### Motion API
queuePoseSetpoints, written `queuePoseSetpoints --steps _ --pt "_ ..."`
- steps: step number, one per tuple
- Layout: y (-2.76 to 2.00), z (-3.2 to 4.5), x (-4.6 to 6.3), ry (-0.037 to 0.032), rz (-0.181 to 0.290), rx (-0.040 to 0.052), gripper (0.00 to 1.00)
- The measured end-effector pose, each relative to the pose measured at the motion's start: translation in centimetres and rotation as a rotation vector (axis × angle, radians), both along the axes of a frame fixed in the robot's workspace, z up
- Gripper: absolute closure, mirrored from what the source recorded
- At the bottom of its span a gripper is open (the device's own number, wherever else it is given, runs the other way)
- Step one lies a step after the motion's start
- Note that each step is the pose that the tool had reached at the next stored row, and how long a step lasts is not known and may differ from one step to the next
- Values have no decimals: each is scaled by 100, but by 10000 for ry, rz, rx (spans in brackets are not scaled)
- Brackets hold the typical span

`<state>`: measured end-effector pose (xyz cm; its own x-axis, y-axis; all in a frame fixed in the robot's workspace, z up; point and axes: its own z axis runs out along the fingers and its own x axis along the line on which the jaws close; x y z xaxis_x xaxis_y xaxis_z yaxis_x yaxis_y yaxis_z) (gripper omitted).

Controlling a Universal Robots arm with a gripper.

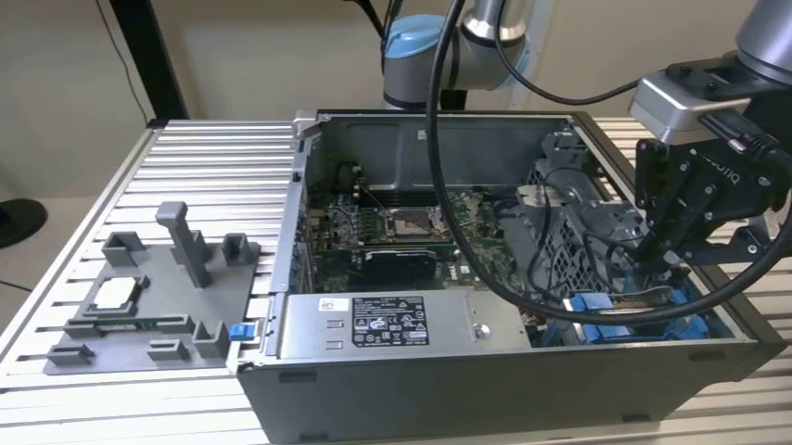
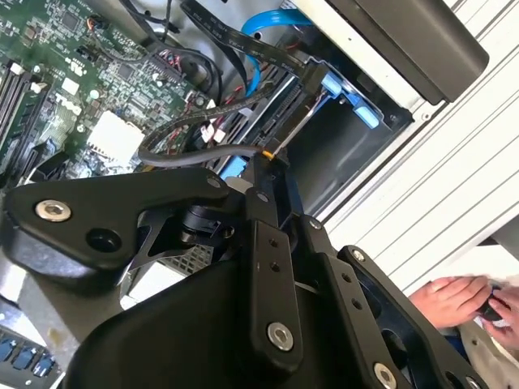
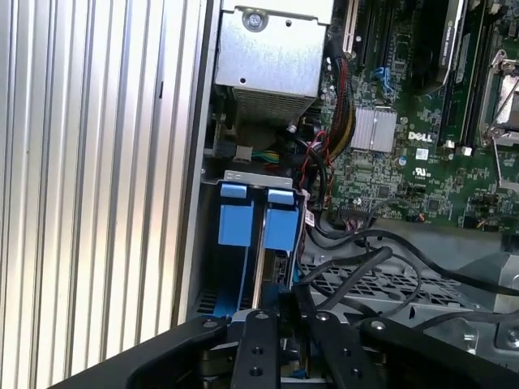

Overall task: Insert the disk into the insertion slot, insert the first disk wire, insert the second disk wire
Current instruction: 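Insert the first disk wire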

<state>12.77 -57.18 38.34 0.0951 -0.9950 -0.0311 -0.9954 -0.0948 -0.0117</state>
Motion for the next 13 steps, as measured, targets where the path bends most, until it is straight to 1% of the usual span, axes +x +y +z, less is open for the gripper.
queuePoseSetpoints --steps 5,6,7,8,13 --pt "-2 -2 3 3 0 4 100" --pt "-13 -3 12 28 2 21 100" --pt "-23 -5 19 70 1 40 100" --pt "-31 -7 26 129 0 54 100" --pt "-59 -24 69 488 -1 158 100"
